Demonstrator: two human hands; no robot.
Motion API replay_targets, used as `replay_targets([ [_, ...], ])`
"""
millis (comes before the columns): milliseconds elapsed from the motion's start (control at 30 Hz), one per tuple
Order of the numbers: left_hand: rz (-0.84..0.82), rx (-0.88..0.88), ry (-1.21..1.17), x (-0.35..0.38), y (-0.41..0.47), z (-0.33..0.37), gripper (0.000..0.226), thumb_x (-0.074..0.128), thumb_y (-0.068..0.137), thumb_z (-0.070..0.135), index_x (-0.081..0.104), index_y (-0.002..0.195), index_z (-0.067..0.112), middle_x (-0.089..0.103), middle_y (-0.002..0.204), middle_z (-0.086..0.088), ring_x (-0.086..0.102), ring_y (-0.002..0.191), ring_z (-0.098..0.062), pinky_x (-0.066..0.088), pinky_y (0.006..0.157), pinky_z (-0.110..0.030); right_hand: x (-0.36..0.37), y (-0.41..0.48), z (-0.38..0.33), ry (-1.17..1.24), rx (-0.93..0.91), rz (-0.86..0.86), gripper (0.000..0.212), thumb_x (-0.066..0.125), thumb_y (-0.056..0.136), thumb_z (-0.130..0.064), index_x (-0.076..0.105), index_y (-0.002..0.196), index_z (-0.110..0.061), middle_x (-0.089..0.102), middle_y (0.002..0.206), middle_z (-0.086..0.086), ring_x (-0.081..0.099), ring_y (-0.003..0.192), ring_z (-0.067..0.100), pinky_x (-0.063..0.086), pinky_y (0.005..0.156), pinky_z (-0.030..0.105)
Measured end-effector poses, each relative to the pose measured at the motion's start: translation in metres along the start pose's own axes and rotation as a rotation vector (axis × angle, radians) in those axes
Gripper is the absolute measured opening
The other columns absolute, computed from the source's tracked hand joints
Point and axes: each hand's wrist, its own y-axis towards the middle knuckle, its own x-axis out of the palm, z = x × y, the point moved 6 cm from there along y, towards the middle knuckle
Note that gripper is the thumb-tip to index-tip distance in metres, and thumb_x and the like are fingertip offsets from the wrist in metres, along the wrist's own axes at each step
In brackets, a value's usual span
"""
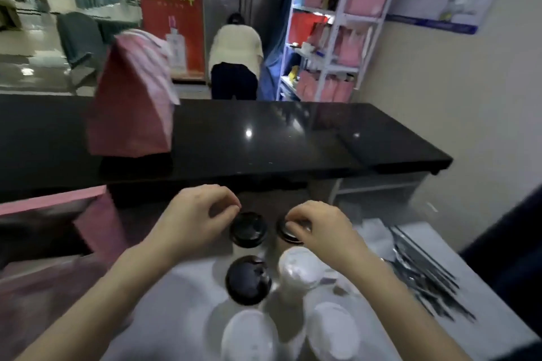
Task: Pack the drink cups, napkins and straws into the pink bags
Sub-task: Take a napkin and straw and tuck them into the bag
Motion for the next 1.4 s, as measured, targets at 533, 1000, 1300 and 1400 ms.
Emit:
replay_targets([
  [533,-0.702,0.204,-0.137,0.388,0.094,0.178,0.022,0.067,0.083,0.019,0.069,0.105,0.021,0.066,0.104,0.005,0.06,0.098,-0.01,0.045,0.085,-0.019,-0.01,-0.159,0.333,-0.048,0.758,-0.026,0.05,0.066,0.086,-0.038,0.053,0.131,-0.021,0.056,0.126,0.0,0.05,0.117,0.022,0.045,0.096,0.038],
  [1000,-0.751,0.258,0.105,0.476,0.099,0.161,0.056,0.064,0.084,0.03,0.047,0.137,0.022,0.051,0.136,0.0,0.049,0.119,-0.023,0.043,0.097,-0.037,0.021,-0.153,0.389,-0.178,0.711,-0.007,0.024,0.057,0.092,-0.031,0.064,0.113,-0.022,0.059,0.114,-0.002,0.047,0.109,0.02,0.036,0.091,0.031],
  [1300,-0.663,0.268,0.051,0.469,0.105,0.156,0.047,0.06,0.077,0.0,0.06,0.121,0.016,0.058,0.114,-0.004,0.059,0.101,-0.029,0.045,0.082,-0.034,0.019,-0.15,0.376,-0.1,0.603,0.03,0.014,0.054,0.093,-0.026,0.064,0.102,-0.023,0.064,0.106,-0.008,0.049,0.104,0.015,0.035,0.093,0.03],
  [1400,-0.656,0.227,-0.044,0.467,0.103,0.155,0.045,0.06,0.076,-0.004,0.061,0.118,0.013,0.059,0.11,-0.005,0.059,0.098,-0.026,0.046,0.081,-0.032,0.021,-0.144,0.366,-0.048,0.564,0.003,0.013,0.056,0.092,-0.025,0.064,0.101,-0.021,0.066,0.106,-0.006,0.05,0.103,0.017,0.036,0.091,0.032],
])
